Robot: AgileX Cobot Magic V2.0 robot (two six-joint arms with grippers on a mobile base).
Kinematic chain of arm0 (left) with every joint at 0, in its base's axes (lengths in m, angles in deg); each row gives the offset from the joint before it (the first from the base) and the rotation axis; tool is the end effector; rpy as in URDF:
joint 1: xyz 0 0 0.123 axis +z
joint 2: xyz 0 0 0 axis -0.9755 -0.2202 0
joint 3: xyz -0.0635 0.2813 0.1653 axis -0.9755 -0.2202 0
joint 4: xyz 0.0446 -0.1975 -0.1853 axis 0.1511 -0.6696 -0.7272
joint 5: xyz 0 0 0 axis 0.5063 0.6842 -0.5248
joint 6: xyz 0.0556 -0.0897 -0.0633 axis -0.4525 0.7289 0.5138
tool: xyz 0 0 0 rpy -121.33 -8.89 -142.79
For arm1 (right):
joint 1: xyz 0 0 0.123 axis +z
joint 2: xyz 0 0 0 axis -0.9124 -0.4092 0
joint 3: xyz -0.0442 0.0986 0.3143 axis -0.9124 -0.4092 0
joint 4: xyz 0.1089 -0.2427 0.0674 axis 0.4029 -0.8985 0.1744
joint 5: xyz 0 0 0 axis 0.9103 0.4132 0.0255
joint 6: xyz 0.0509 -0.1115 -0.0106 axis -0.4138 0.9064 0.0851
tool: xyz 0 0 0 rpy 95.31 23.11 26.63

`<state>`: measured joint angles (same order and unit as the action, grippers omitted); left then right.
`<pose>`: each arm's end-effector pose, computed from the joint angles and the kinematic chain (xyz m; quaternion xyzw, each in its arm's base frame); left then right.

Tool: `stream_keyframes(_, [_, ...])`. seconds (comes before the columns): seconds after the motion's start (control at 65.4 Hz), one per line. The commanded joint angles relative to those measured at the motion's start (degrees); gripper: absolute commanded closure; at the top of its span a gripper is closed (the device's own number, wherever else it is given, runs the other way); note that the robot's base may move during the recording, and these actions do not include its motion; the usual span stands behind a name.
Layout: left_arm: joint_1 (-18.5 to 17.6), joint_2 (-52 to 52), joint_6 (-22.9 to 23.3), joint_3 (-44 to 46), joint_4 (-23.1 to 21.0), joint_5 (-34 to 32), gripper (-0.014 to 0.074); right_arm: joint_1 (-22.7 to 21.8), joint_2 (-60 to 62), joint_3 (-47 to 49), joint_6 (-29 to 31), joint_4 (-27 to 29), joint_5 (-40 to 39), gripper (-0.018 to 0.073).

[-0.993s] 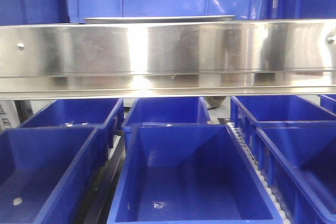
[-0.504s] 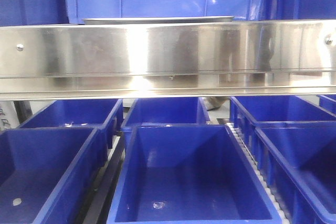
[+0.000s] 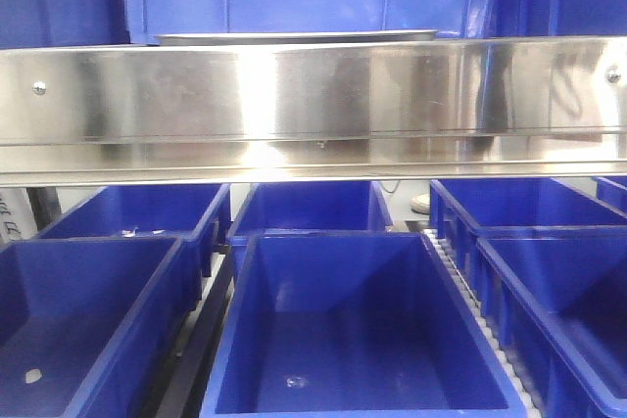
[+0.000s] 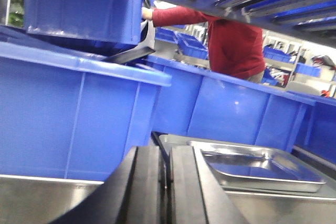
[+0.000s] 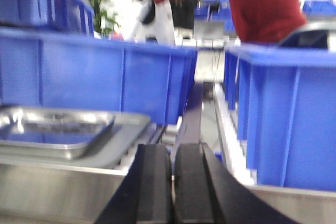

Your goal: Stack silver trays without gaps

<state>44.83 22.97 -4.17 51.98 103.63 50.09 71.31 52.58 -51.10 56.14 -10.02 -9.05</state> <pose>0.0366 0.0330 0.3306 -0.0166 0.6448 -0.1449 0.7503 0.0712 0.0050 0.3145 -0.0222 0.6707 0.0348 0.7406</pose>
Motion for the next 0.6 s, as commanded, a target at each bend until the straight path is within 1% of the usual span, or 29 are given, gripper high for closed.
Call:
stream_keyframes(0.0, [-0.3,0.2,0.2,-0.1,0.1,-0.9,0.0582,-0.3,2.4,0.0,0.3,0.1,-0.3,0.0577])
stream_keyframes(0.581, [-0.3,0.2,0.2,-0.1,-0.3,-1.0,0.0582,-0.3,3.5,0.0,0.3,0.1,-0.3,0.0577])
